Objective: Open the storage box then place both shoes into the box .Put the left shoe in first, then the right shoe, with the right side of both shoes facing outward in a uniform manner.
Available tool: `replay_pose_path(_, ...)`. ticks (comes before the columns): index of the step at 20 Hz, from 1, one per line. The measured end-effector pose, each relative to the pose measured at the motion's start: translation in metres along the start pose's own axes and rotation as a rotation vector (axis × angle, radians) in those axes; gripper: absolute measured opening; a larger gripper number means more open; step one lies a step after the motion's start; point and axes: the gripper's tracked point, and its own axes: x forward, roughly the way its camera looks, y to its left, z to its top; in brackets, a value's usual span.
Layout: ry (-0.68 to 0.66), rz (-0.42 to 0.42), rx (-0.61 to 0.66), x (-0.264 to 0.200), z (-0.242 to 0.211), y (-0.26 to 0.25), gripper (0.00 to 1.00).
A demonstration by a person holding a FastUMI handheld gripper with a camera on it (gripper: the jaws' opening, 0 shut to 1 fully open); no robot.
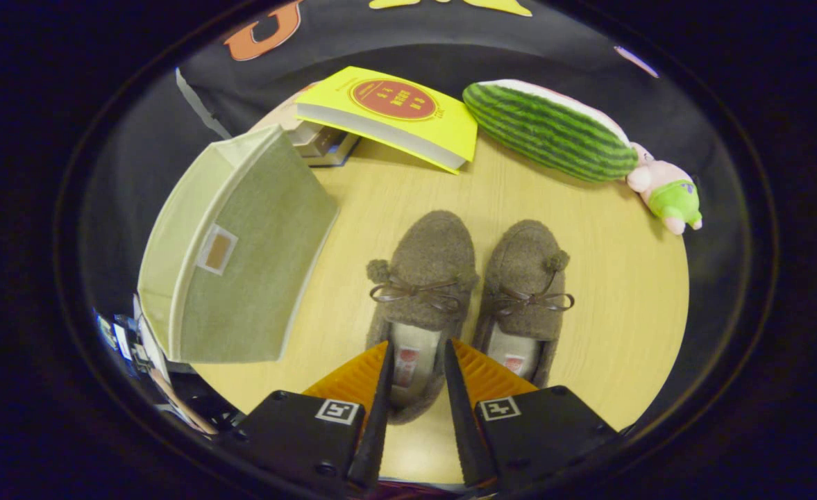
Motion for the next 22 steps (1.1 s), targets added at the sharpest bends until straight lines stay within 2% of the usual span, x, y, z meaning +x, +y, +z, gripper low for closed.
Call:
replay_pose_path(1, 0.011, -0.016, -0.001, 0.006, -0.001, -0.004, 0.46)
replay_pose_path(3, 0.032, -0.009, 0.012, 0.019, -0.003, -0.003, 0.42)
replay_pose_path(5, 0.035, -0.039, 0.021, 0.031, -0.001, -0.01, 0.4)
replay_pose_path(7, 0.037, -0.1, 0.017, 0.044, 0.002, -0.023, 0.29)
replay_pose_path(8, 0.04, -0.091, 0.039, 0.049, 0.002, -0.02, 0.12)
replay_pose_path(14, 0.025, -0.04, 0.101, 0.052, 0.003, -0.019, 0.06)
replay_pose_path(16, 0.005, -0.014, 0.143, 0.043, 0.004, -0.015, 0.06)
replay_pose_path(20, -0.043, -0.014, 0.141, 0.008, 0.008, -0.012, 0.06)
replay_pose_path(22, -0.072, 0.025, 0.16, -0.015, 0.013, -0.002, 0.06)
